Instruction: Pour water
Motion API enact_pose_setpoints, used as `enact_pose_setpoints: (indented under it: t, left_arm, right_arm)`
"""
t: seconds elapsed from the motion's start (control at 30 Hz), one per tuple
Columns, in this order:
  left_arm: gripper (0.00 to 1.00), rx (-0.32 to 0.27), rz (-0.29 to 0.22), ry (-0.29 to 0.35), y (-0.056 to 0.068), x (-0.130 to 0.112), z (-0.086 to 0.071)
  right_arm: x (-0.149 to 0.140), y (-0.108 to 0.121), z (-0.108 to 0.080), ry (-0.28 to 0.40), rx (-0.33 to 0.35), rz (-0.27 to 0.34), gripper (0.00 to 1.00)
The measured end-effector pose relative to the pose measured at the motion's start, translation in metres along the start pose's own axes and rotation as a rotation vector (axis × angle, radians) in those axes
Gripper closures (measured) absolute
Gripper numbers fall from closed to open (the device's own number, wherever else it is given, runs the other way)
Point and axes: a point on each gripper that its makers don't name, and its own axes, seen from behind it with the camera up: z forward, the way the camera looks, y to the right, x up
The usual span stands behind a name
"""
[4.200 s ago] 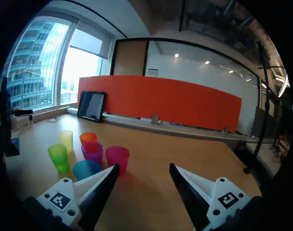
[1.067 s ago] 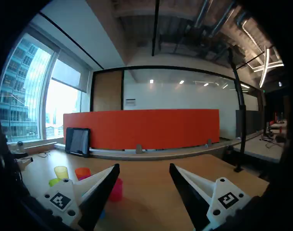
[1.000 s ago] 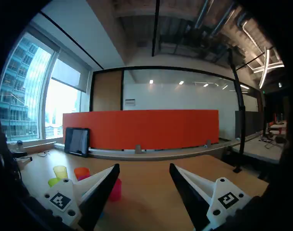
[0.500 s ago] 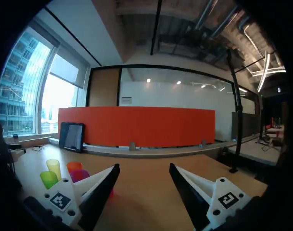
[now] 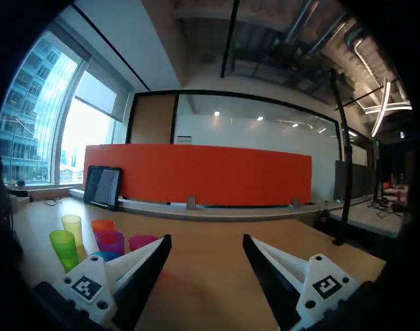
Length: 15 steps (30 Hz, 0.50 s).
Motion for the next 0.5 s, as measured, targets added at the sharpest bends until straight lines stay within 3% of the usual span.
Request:
enact_pose_setpoints:
  t: [0.5]
  left_arm:
    - [0.03,0.000,0.000,0.000,0.000,-0.001,0.000]
  right_arm:
    - [-0.018,0.010,0.002,-0.018,0.000,0.017,0.00]
